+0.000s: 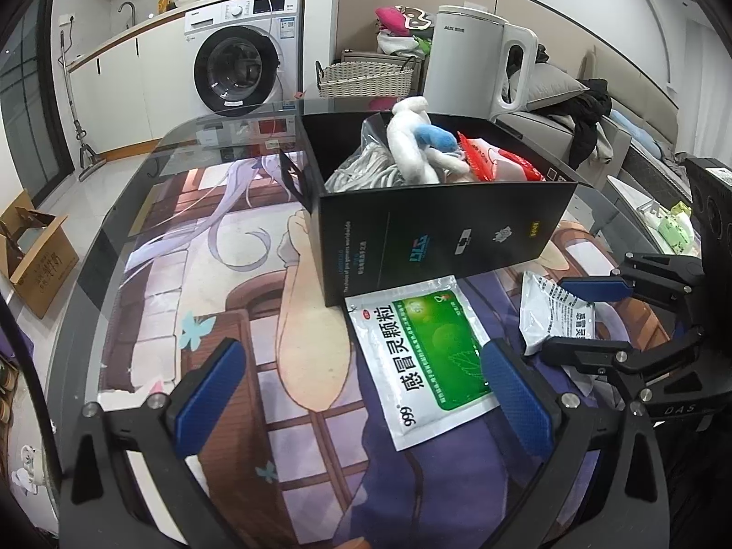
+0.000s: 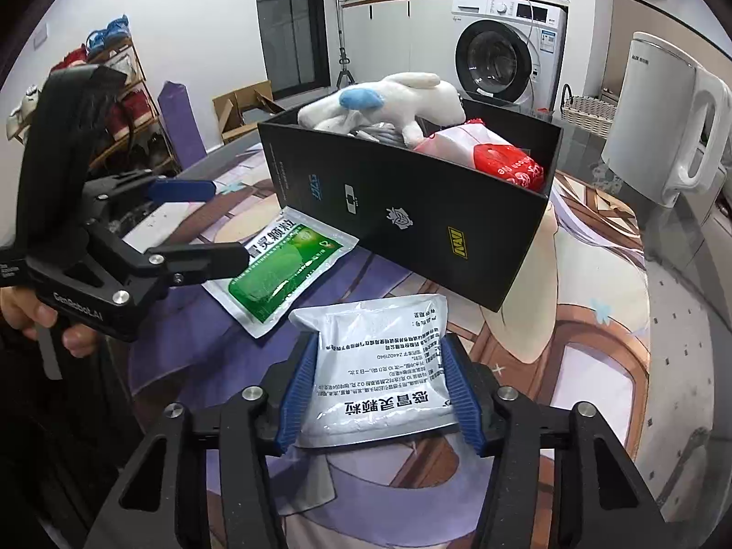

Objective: Organize soft objects
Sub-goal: 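Grasp the white medicine packet with the right gripper while the left grasps the green packet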

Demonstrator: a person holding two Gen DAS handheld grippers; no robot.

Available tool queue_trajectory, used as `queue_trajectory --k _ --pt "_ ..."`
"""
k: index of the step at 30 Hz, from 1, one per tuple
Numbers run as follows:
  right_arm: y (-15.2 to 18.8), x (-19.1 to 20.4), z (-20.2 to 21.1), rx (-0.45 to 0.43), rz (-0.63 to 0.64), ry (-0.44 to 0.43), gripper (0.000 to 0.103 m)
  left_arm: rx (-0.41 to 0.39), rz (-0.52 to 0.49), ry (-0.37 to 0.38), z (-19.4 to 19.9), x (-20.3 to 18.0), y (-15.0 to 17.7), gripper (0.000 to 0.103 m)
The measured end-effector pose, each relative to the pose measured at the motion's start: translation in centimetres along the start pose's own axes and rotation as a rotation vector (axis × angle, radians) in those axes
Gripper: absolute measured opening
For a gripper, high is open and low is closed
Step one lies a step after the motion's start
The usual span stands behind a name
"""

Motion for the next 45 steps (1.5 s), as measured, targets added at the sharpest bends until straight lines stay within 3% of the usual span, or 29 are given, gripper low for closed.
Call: queue_trajectory --k 15,20,26,30,33,35,45 --pt "0.4 -1.4 2.8 -0.101 -0.058 0.012 0.052 0.045 -0.002 0.008 -0.9 -1.4 -0.1 0.103" --pt "0.7 -2.1 3.3 -0.113 -0.076 0.02 0.052 0.125 0.031 0.011 -2.6 -2.2 -0.6 0.103" --pt "0.9 -2.5 3.5 -0.121 -0.086 0.023 0.052 0.135 -0.02 -0.063 -3.6 -4.0 -0.8 0.103" --pt "0.8 -2.6 3.6 -0.124 -0.089 0.024 0.052 0.121 -0.009 -0.071 -3.8 -4.5 -0.9 0.102" --pt "0.8 -2.6 3.7 -0.124 -0.086 0.027 0.052 0.096 -0.025 -0.056 -3.5 -4.7 -0.7 0.088" --pt "0.8 -2.5 3.8 -0.124 -0.087 0.024 0.052 0.079 -0.05 -0.038 -3.1 -5.0 -0.6 0.071" --pt "0.6 -2.3 4.0 -0.14 -0.084 0.03 0.052 0.031 -0.126 -0.032 -2.1 -5.5 -0.2 0.045"
Point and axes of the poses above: each gripper's, at about its wrist camera, not at the fingertips, and z roughly against the way its jaws point, x to its left, y to its underside, the point moved 2 cm from there along -z, roughly the way its jaws point, and after that the axes turned 4 degrees about x, right-handed, at the moved point
